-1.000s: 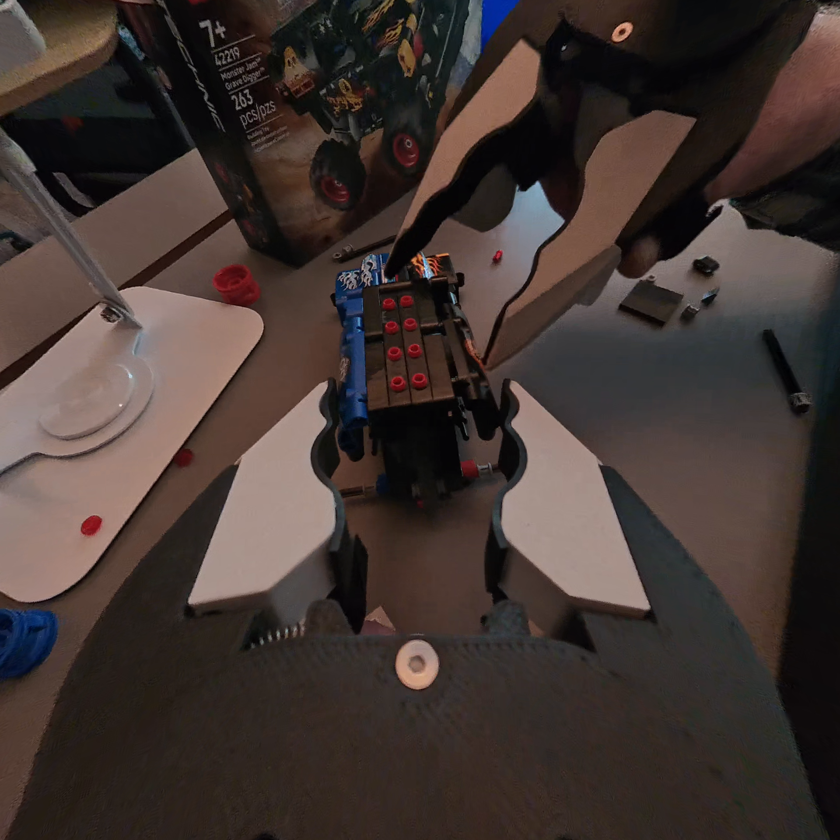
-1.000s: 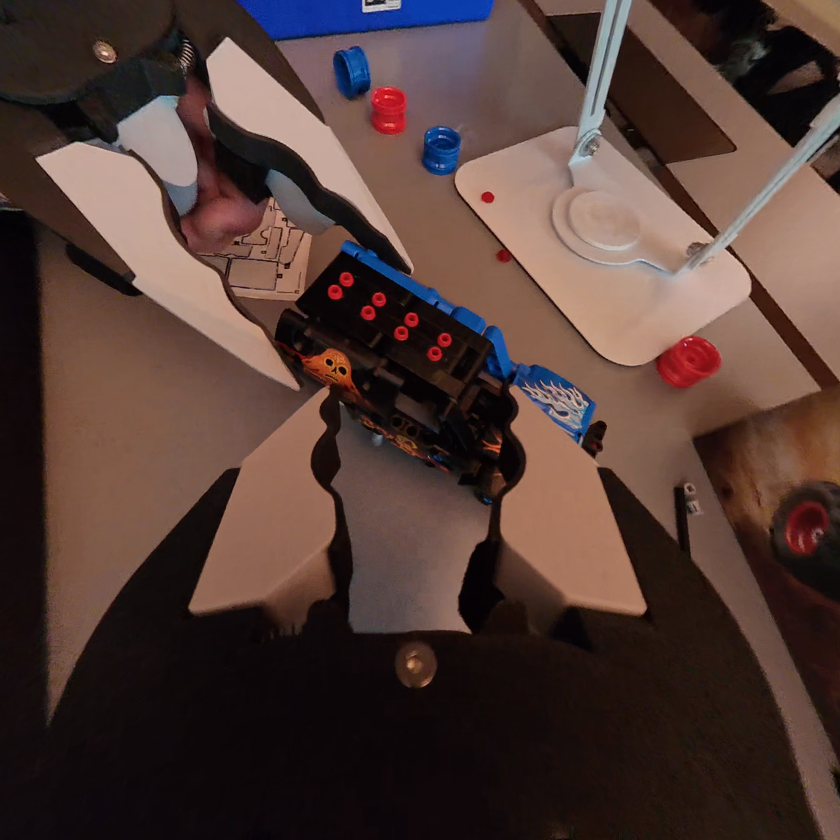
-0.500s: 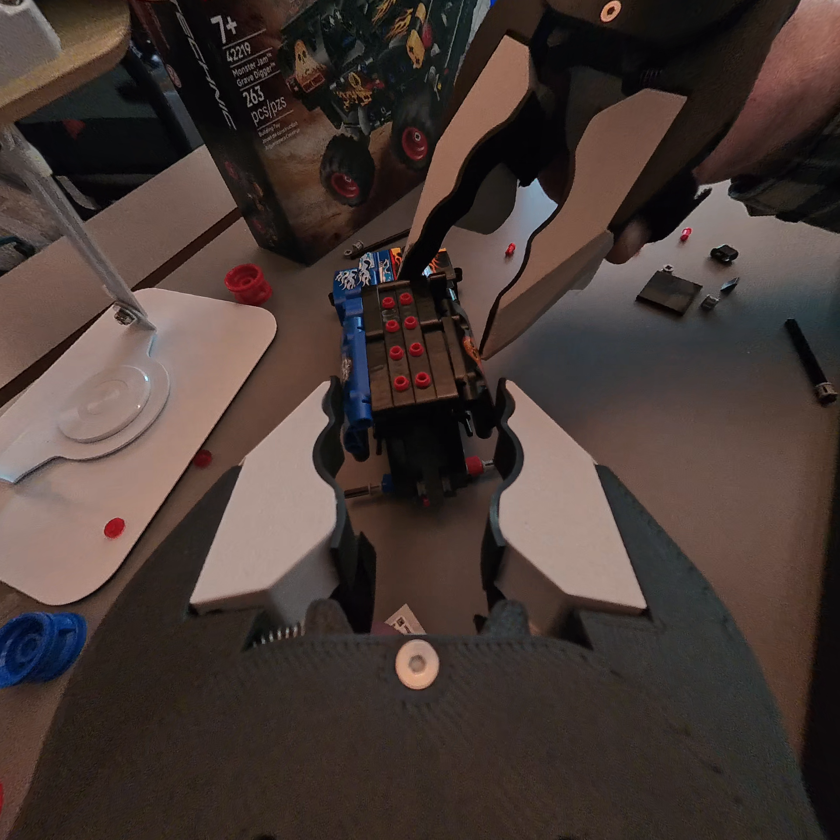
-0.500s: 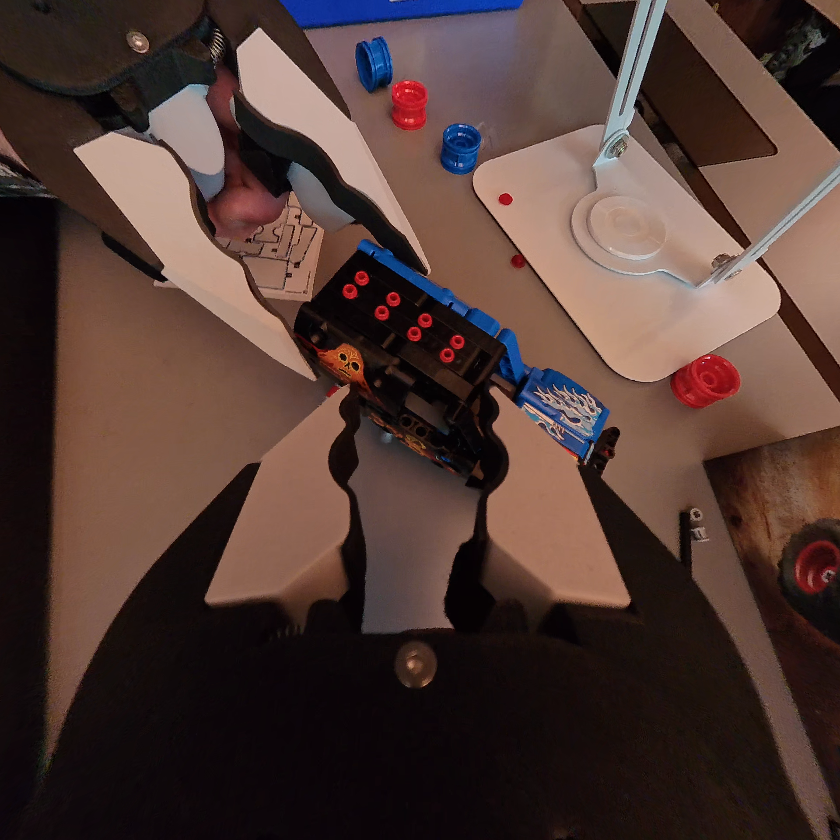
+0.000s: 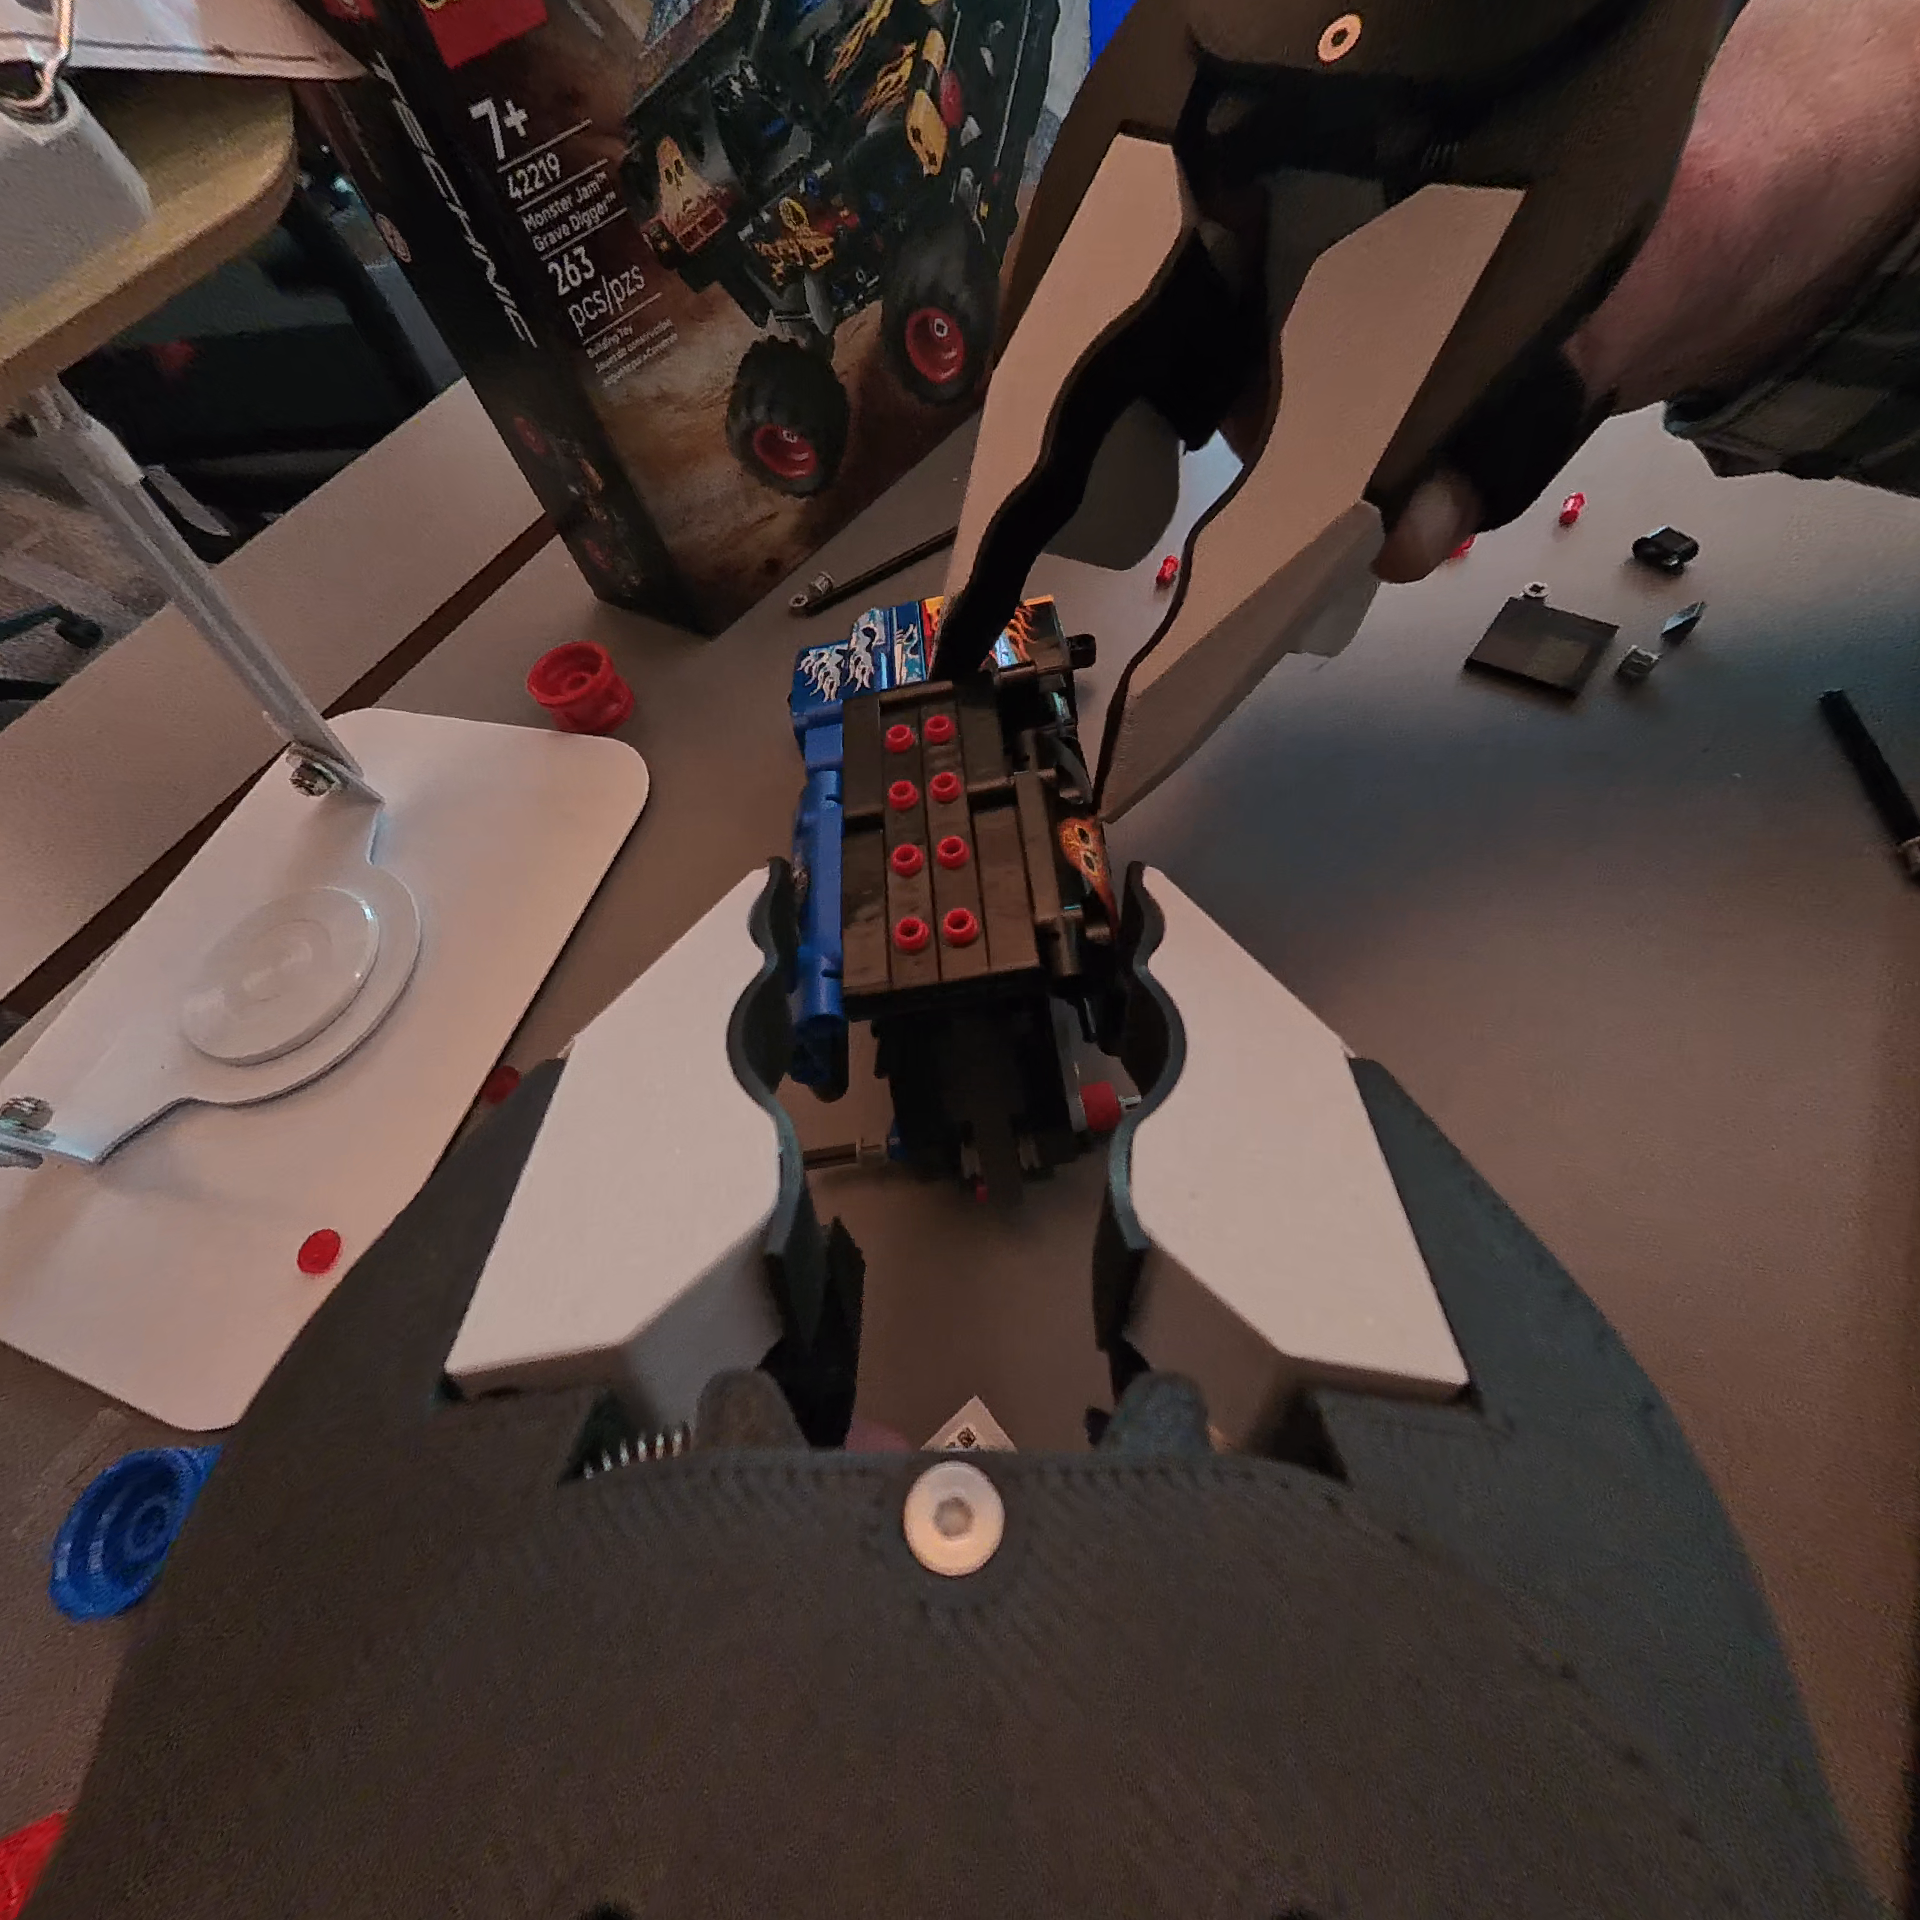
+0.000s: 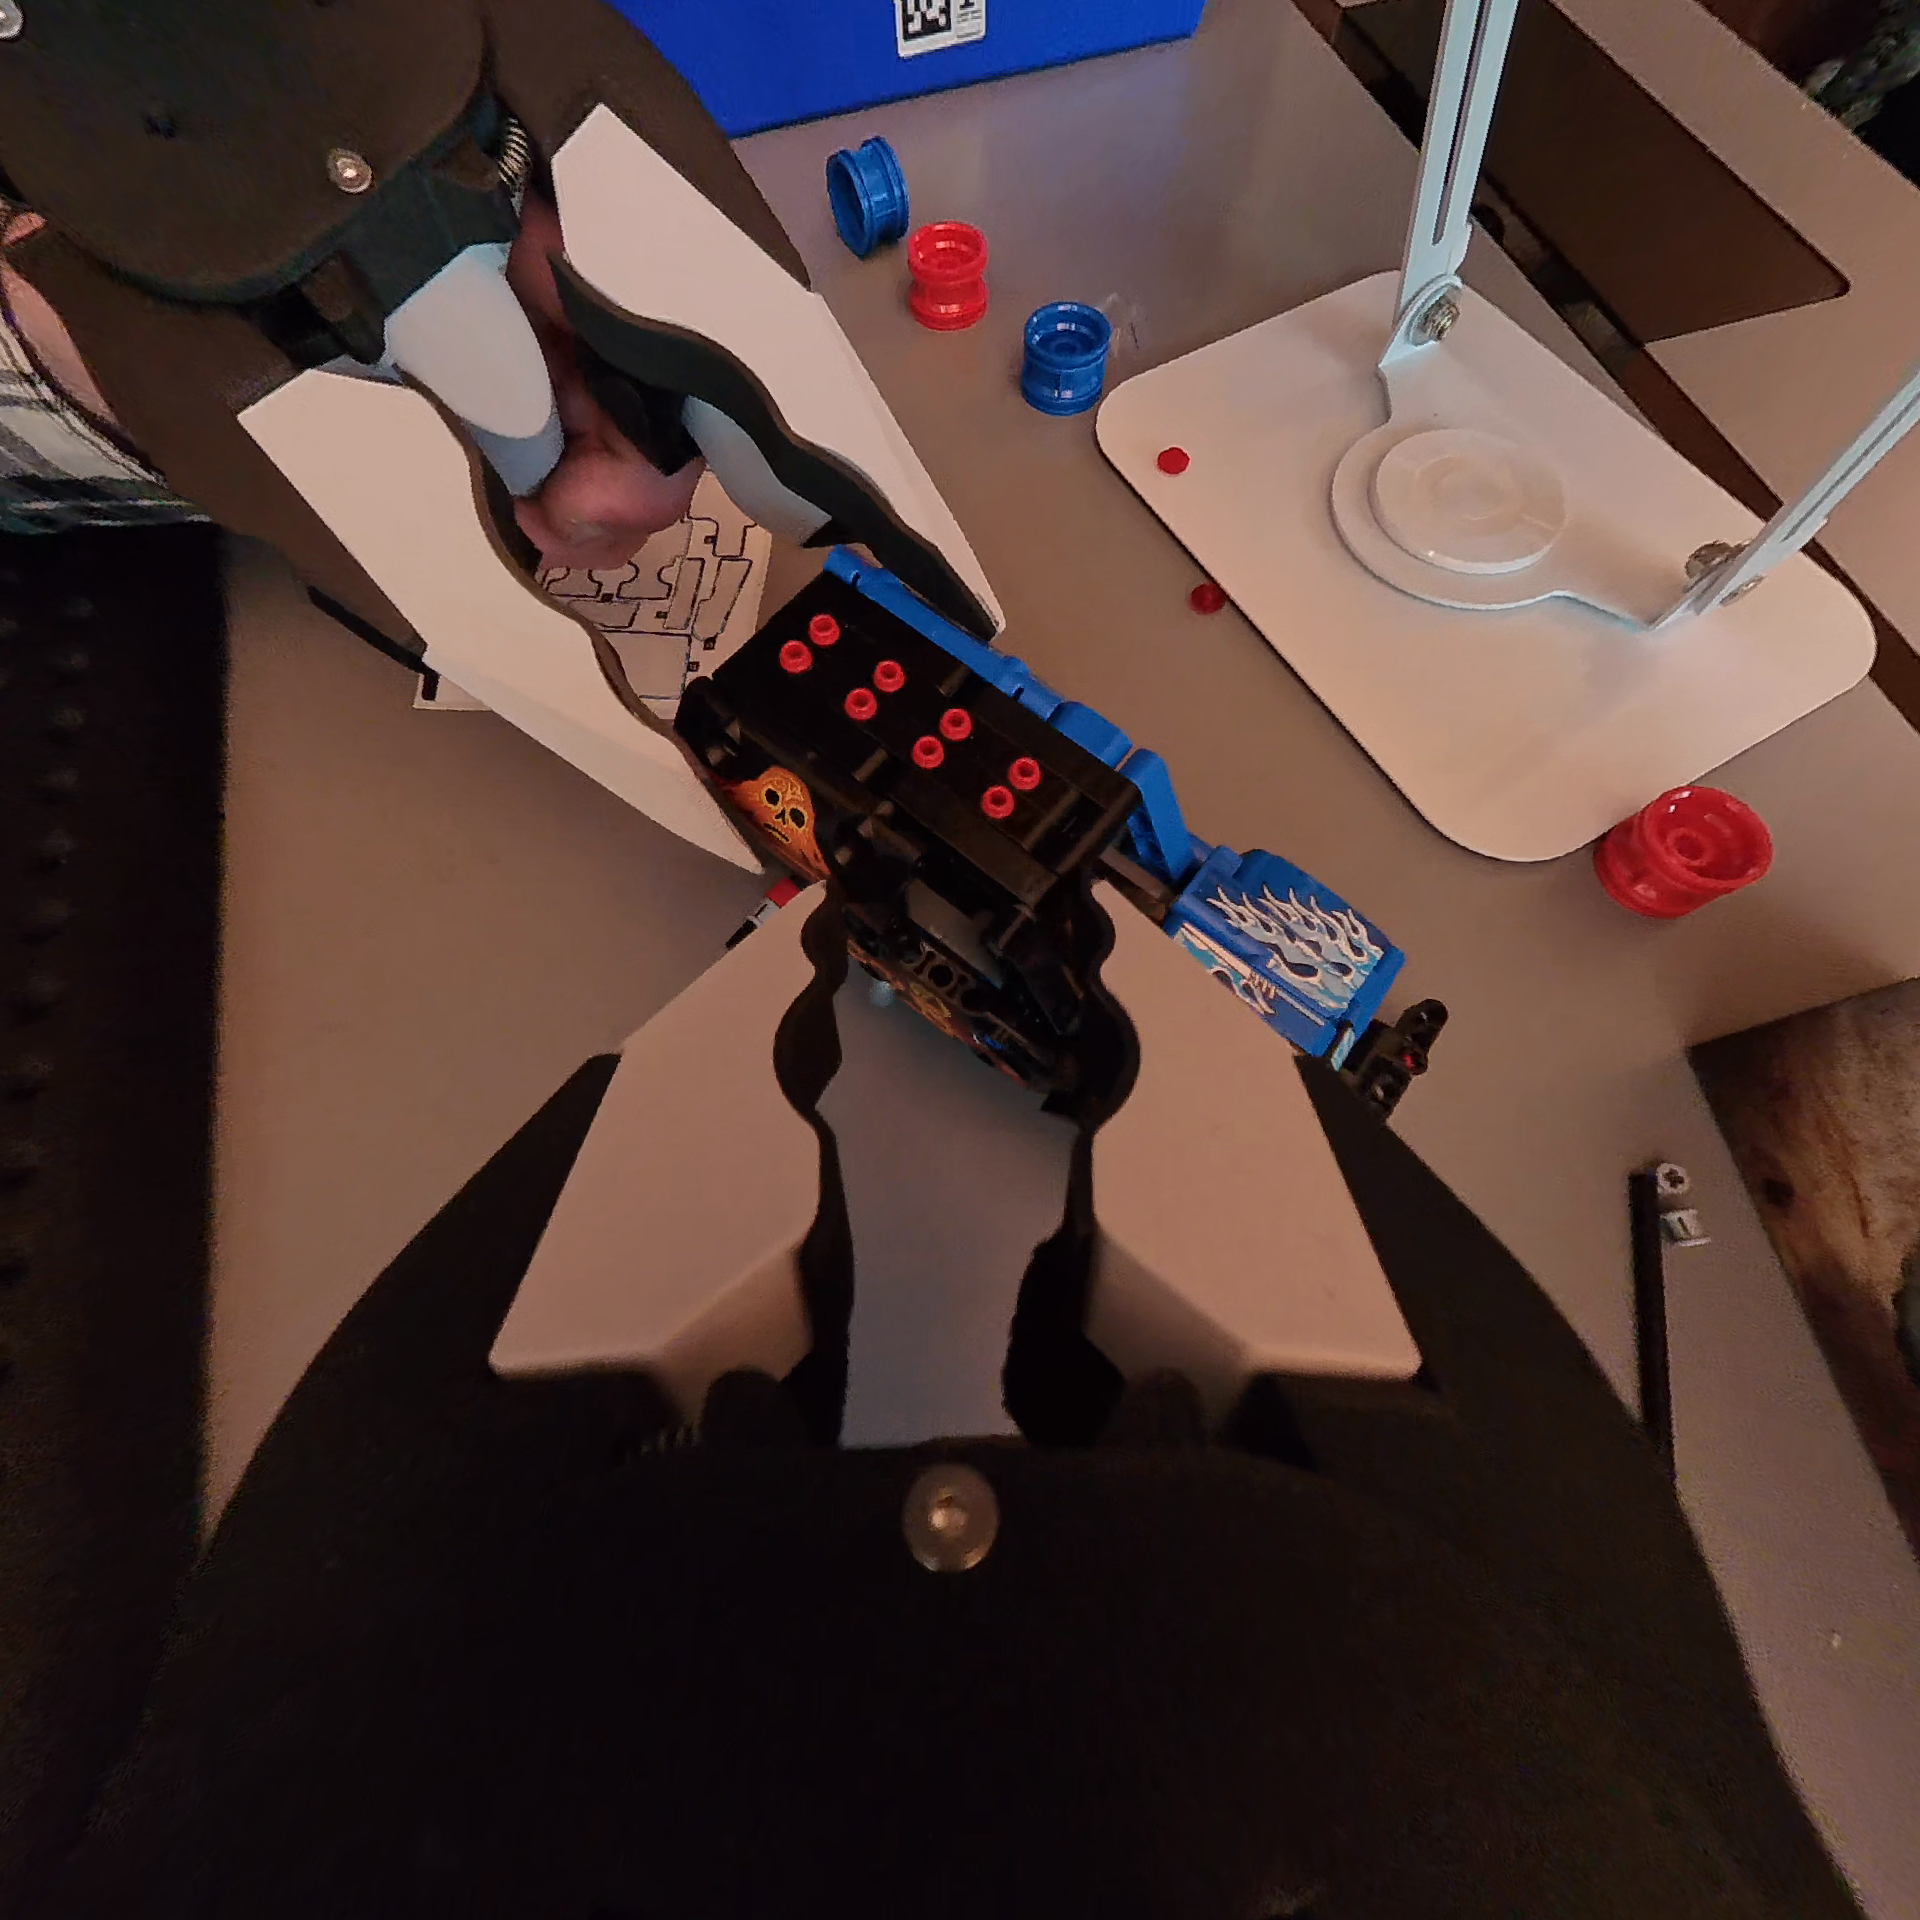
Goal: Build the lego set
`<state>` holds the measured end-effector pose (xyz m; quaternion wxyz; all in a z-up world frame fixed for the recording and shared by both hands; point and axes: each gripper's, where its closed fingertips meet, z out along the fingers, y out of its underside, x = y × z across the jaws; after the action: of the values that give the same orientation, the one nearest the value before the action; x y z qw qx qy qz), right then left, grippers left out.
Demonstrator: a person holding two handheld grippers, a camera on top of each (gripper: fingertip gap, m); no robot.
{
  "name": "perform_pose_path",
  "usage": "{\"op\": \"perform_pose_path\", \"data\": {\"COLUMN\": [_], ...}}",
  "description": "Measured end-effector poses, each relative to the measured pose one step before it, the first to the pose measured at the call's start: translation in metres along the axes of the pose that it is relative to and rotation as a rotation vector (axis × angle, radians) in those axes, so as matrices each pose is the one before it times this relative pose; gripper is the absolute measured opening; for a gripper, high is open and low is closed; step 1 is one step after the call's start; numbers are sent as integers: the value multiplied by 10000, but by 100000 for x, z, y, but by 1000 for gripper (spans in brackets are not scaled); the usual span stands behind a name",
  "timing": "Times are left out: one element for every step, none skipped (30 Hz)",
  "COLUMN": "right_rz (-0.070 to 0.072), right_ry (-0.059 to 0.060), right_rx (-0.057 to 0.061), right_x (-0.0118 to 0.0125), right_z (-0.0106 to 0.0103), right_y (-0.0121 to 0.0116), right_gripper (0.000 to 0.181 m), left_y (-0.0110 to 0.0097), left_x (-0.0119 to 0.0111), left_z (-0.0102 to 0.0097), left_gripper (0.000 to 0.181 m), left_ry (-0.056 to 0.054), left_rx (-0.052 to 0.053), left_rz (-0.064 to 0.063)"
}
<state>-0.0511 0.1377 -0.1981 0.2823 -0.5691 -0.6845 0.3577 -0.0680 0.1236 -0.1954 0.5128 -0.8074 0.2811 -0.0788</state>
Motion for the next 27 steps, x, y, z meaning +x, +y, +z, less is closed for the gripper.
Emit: {"op": "perform_pose_path", "data": {"right_rz": [56, 90, 81, 58, 69, 86, 111, 108, 104, 36, -54, -29, 46, 99, 125, 100, 38, -5, 15, 63, 30, -52, -68, -47, -76, -116, -109], "right_ry": [-18, -29, -13, 23, 19, -13, -37, -41, -113, -139, 30, 189, 212, 191, 145, 145, 233, 291, 216, 44, -6, 31, 12, -75, -147, -17, -25], "right_rx": [-87, -65, -56, -35, 56, 131, 109, 48, 76, 178, 343, 348, 231, 175, 199, 183, 109, 61, 77, 46, -84, -213, -267, -243, -237, -196, -27], "right_x": [-10, -3, -30, -7, 24, 29, 28, -23, -141, -128, 121, 406, 527, 542, 478, 450, 578, 675, 590, 328, 190, 165, 67, -137, -349, -221, -270], "right_z": [9, 17, 8, 20, 72, 54, 23, -24, -172, -450, -785, -966, -959, -880, -761, -638, -530, -433, -342, -197, -5, 201, 392, 552, 654, 685, 636], "right_y": [-5, 3, 4, -9, -56, -51, -27, -11, -81, -218, -402, -401, -173, -5, 58, 108, 200, 223, 141, 119, 264, 490, 608, 561, 492, 354, 65], "right_gripper": [40, 40, 39, 39, 39, 40, 40, 42, 44, 43, 39, 40, 43, 46, 48, 48, 48, 48, 49, 50, 50, 51, 52, 52, 52, 54, 53], "left_y": [-44, -36, -20, -20, 6, 24, 14, 34, 64, 38, -32, -79, -41, -124, -134, 94, 360, 352, 122, -123, -194, -58, 99, 161, 137, 156, 83], "left_x": [23, -1, 2, -15, -114, -133, -42, 8, 48, 26, -225, -723, -551, -463, -149, 6, -119, -288, 67, 457, 411, 342, 308, 215, 92, 41, -79], "left_z": [36, 10, 16, 18, 29, 21, 3, -26, -72, -140, -236, -396, -653, -845, -846, -649, -450, -408, -331, -244, -93, 69, 246, 347, 368, 355, 283], "left_gripper": [61, 61, 61, 61, 60, 60, 60, 61, 61, 60, 60, 67, 69, 67, 65, 66, 67, 67, 67, 67, 67, 66, 66, 65, 62, 58, 51], "left_ry": [-28, -25, -17, 14, -14, -16, 50, 129, 250, 315, 166, -131, -16, -15, 101, 105, -111, -352, -163, 80, -1, -65, -53, -69, -95, -57, -57], "left_rx": [-7, 19, 43, 60, 43, -34, -87, -86, -85, -41, 64, 142, 104, 149, 136, -20, -201, -190, -72, 47, 51, -59, -180, -210, -186, -168, -93], "left_rz": [71, 34, -18, -82, -113, -25, 116, 148, 15, -98, -167, -200, -128, -145, -218, -231, 8, 245, 161, -16, 37, 159, 164, 122, 87, 88, 28]}}
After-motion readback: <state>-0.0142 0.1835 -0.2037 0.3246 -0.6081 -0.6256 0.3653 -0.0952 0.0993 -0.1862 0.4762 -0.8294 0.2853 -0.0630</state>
